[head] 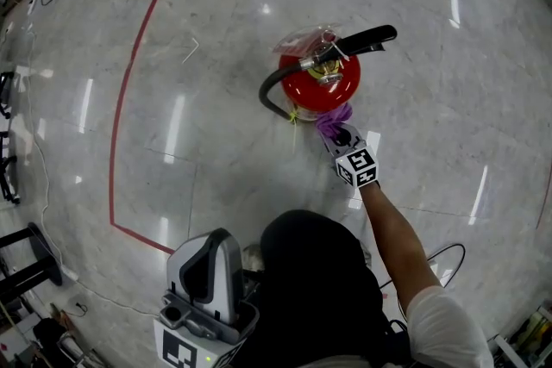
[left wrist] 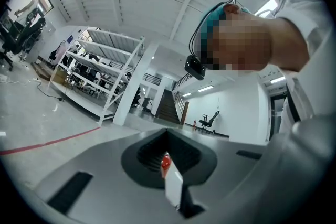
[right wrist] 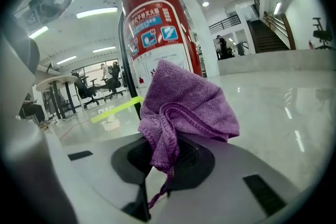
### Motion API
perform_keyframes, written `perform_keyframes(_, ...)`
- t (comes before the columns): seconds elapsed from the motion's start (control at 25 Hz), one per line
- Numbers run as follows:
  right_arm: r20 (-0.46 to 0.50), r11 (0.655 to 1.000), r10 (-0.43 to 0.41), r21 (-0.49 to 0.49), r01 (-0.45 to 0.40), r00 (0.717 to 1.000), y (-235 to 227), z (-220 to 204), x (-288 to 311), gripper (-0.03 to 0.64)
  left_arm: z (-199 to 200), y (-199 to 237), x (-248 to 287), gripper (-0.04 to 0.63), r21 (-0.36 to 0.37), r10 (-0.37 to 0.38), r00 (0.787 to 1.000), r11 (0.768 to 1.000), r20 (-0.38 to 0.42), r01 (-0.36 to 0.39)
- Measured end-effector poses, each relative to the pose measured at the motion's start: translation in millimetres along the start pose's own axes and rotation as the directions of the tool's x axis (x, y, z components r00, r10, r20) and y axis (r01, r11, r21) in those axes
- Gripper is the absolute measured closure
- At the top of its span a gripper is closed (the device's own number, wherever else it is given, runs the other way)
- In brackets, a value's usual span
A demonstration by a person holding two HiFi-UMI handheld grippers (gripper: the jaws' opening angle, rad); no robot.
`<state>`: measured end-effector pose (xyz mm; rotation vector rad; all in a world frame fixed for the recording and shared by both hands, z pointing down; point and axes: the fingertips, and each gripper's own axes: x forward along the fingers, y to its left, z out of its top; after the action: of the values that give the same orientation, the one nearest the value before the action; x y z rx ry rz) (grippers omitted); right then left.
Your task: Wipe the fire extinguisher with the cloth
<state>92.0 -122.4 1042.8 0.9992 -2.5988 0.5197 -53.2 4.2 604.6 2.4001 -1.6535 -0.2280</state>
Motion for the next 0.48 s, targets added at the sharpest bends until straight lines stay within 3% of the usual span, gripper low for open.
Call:
perform_keyframes(0.24,-0.077,0.997,-0.008,0.070,0.014,0.997,-2.5,-31.1,15.4,0.568,-3.4,2.7,-2.0,0.591,0.005,-0.003,1.000,1.000,-0.002,0.003)
perform_keyframes(0.48,-0.028,0.991,-0.015,0.134,0.019,0.999,4.6,-7.3,-5.5,0.568,-7.4,7.2,-2.2,0.591,0.001,-0.006,1.000,1.000,-0.005,0.006)
